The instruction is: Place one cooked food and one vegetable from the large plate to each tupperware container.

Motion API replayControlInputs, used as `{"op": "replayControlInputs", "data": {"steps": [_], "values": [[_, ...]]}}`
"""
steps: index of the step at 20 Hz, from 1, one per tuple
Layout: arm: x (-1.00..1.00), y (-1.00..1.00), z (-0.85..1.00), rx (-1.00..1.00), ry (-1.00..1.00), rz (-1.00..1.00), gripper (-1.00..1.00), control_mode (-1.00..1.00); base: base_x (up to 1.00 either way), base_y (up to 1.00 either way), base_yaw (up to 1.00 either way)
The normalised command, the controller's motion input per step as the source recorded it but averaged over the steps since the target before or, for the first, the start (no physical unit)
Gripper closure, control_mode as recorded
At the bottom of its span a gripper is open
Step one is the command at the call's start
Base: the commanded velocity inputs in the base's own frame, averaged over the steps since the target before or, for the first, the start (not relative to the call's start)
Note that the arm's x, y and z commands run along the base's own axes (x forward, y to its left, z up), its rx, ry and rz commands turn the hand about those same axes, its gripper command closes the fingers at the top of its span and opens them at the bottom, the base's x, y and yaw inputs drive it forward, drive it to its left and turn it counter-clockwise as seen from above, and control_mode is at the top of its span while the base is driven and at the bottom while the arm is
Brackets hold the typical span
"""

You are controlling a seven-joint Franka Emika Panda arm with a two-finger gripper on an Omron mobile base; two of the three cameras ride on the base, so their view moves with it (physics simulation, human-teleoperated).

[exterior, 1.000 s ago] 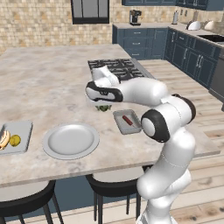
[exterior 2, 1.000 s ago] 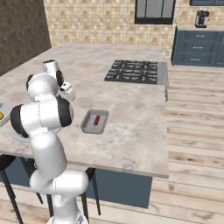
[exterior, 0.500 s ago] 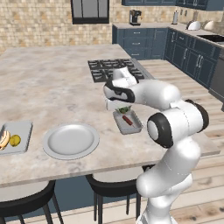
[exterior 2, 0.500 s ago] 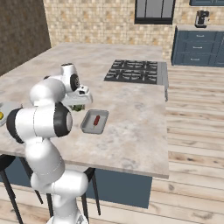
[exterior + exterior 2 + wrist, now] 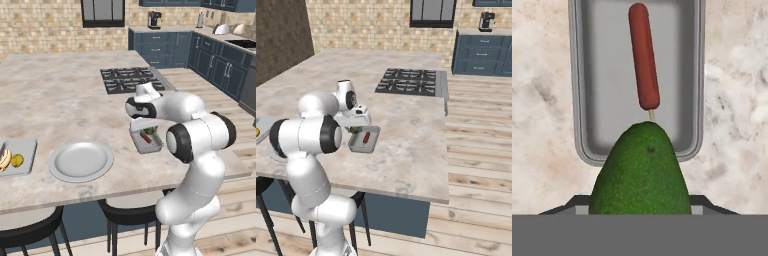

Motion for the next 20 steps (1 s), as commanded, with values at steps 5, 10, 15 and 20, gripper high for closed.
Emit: {"op": "replayControlInputs", "data": {"steps": [5, 10, 15, 20], "values": [[0.24, -0.22, -0.34, 0.01, -0.01, -0.09, 1.00, -1.00, 0.00, 0.00, 0.00], [0.26, -0.01, -0.30, 0.06, -0.10, -0.02, 1.00, -1.00, 0.00, 0.00, 0.00], [0.10, 0.24, -0.03, 0.08, -0.07, -0.05, 1.00, -1.00, 0.00, 0.00, 0.00], [0.04, 0.03, -0.10, 0.01, -0.01, -0.02, 1.00, -1.00, 0.00, 0.00, 0.00]]}}
